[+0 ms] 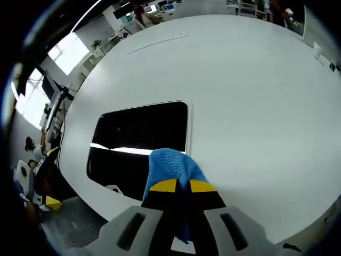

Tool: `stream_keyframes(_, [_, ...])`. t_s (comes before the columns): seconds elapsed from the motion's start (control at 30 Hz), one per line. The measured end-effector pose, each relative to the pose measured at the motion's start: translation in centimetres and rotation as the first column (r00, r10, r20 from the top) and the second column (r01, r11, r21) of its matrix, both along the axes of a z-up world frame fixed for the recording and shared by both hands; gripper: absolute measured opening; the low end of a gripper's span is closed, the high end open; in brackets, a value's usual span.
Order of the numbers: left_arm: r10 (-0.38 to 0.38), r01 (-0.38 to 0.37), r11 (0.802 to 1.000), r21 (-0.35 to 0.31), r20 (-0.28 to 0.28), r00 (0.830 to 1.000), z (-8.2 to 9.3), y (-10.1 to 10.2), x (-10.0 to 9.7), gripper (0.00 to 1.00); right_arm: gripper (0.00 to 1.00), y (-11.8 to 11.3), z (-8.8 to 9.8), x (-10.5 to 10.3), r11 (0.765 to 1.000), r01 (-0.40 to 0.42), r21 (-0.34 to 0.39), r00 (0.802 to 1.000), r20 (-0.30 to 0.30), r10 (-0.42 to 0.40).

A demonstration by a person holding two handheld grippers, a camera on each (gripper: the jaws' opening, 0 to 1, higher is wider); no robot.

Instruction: Wipe the mirror surface with the cleaning cloth until all visible marks leave the cleaned area.

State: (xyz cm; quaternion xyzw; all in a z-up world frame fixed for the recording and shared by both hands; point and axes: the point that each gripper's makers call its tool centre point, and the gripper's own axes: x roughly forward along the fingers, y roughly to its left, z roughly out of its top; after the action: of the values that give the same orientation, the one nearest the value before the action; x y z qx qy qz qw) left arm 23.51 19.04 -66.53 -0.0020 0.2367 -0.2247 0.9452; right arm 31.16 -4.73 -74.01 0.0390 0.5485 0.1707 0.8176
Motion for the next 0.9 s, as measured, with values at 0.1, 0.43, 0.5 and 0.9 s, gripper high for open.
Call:
stream_keyframes(0.1, [0.011,-0.011,1.0,0.003,-0.004,1.0,-0.1,0.3,0.1,0.99,0.01,-0.1,0.0,-0.3,1.0,0.009,-0.001,1.0,-0.008,-0.009])
stream_keyframes(0.43, [-0.019,0.019,1.0,0.018,-0.016,1.0,-0.3,-0.2,-0.1,0.99,0.0,-0.1,-0.3,-0.2,1.0,0.028,-0.001,1.0,-0.008,-0.028])
stream_keyframes(0.5, [-0.005,0.004,1.0,-0.018,-0.036,0.999,-0.4,-0.2,-0.1,0.99,0.0,-0.2,-0.4,-0.1,0.999,0.036,-0.001,0.999,-0.004,-0.036])
stream_keyframes(0.9, [-0.028,0.028,1.0,-0.012,0.062,0.998,2.8,2.3,0.3,0.99,0.0,0.4,0.0,-0.1,0.998,0.059,0.008,0.998,-0.002,-0.059])
